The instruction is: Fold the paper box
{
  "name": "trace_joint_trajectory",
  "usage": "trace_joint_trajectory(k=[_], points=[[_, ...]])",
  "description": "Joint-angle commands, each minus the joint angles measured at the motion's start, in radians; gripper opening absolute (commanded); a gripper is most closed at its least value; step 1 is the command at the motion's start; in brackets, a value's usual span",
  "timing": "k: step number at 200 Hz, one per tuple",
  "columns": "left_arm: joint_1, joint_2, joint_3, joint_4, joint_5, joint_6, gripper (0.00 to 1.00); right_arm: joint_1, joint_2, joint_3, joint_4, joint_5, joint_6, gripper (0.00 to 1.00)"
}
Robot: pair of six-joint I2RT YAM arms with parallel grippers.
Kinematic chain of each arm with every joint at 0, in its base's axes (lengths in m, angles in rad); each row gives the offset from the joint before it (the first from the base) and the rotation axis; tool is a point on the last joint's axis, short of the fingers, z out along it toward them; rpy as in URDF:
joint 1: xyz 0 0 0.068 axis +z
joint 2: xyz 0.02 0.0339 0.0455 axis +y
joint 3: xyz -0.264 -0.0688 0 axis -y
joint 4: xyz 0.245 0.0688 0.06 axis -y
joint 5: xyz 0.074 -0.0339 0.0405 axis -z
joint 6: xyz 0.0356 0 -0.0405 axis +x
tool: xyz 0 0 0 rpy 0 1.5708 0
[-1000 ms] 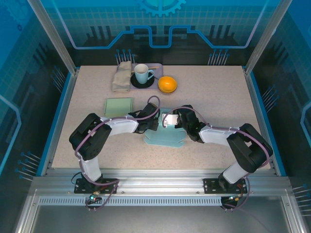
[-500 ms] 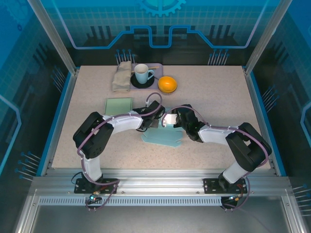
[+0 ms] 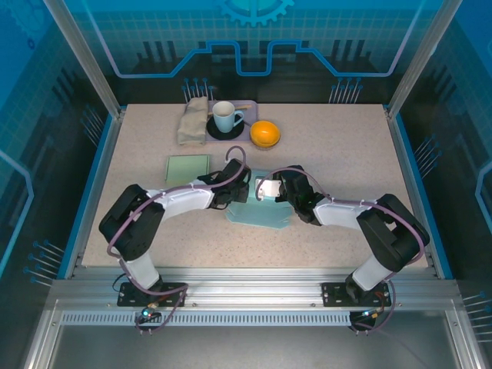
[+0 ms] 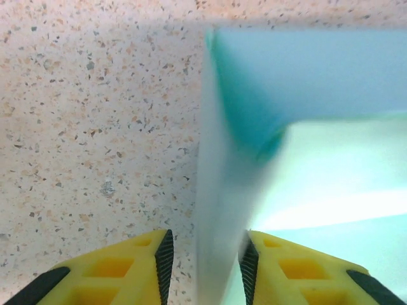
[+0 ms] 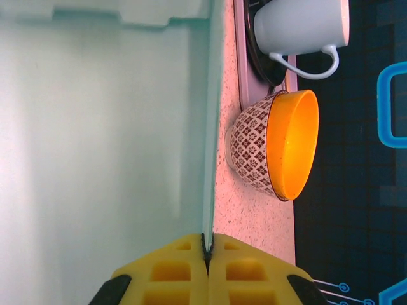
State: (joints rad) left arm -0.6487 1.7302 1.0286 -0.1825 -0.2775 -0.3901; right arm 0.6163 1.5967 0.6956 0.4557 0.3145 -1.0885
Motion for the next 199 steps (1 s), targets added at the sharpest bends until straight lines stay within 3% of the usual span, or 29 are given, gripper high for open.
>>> trace_joint_trajectory(k=[1,87,141,151,164,182,199], points=[[0.012,-0.058,-0.025,0.026,0.037,0.007,0.37,-0.001,0.012,-0.007,-0.055,0.023,0.009,0.0],[0.015,0.013,-0.057,0.093,0.051,0.051,0.34,0.011,0.008,-0.013,-0.051,0.008,0.001,0.0],[0.025,0.08,-0.022,0.113,0.048,0.091,0.14,0.01,0.008,-0.025,-0.056,-0.023,-0.004,0.0],[0.023,0.095,-0.004,0.07,0.008,0.079,0.08,0.011,0.012,-0.024,-0.054,-0.018,-0.004,0.0],[0.01,0.128,0.055,-0.052,-0.148,0.037,0.0,0.011,0.018,-0.021,-0.048,0.004,-0.005,0.0],[0.005,0.188,0.133,-0.26,-0.353,-0.067,0.01,0.009,0.031,-0.02,-0.028,0.04,-0.009,0.0],[0.007,0.207,0.128,-0.307,-0.43,-0.118,0.04,0.007,0.038,-0.02,-0.02,0.057,-0.002,0.0]])
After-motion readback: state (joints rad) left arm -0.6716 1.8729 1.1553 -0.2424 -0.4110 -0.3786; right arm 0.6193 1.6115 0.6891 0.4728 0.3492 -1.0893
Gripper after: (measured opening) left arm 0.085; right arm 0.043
